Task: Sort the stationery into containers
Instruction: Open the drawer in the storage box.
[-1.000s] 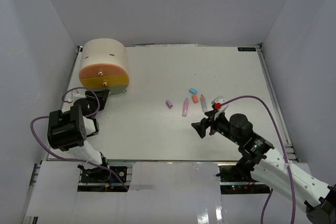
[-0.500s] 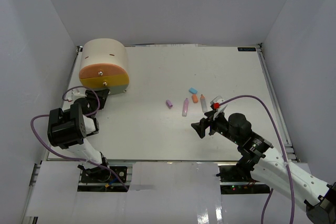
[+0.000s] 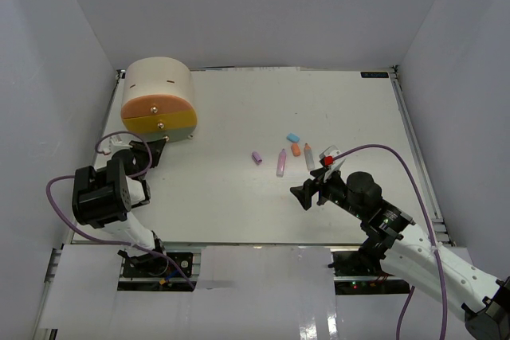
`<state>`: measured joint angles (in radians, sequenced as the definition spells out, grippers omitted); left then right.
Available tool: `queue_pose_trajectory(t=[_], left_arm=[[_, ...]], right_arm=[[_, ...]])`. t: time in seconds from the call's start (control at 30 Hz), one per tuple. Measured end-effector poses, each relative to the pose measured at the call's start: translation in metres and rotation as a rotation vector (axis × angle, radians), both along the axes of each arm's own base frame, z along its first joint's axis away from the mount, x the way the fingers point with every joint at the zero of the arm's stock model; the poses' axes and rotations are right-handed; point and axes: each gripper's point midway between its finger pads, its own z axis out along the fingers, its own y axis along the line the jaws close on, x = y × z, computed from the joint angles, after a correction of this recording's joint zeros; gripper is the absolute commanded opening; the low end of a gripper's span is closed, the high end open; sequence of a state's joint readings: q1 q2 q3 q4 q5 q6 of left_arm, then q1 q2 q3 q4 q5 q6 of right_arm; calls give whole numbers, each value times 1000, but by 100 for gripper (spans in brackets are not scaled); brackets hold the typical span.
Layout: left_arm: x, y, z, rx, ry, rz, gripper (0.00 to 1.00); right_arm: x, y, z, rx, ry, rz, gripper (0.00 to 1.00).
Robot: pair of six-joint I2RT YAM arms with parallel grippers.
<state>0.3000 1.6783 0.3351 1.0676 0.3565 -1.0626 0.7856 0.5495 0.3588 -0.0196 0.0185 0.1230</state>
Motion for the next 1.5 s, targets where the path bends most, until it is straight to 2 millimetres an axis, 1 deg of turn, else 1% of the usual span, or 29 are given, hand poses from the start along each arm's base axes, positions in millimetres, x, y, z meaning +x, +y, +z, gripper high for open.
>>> queue_pose_trajectory(t=[0.2,0.23,0.33,0.43,0.6,0.67,1.07,1.27,1.5], left_arm=[[-13,-3,7,32,5,-3,17],[-15,-3,8,39,3,-3,23],[-20,-4,11,54,-3,-4,44],[-20,-5,5,47,13,-8,50],[-19,-6,-12,27,57,-18,51],[-17,-6,-15,19,60,-23,52],[6,-3,-2,18,-15,-38,53],[10,-3,-3,10,-18,-44,53],[14,-3,-3,11,-27,-51,50]], right_arm=[[0,0,0,1,-1,0,91],[0,0,0,1,-1,0,91],[0,0,1,4,-4,0,91],[0,0,3,7,-7,0,91],[0,0,4,10,-10,0,91],[0,0,4,10,-10,0,91],[0,0,3,7,-7,0,91],[0,0,0,-1,1,0,91],[0,0,-2,-6,6,0,91]])
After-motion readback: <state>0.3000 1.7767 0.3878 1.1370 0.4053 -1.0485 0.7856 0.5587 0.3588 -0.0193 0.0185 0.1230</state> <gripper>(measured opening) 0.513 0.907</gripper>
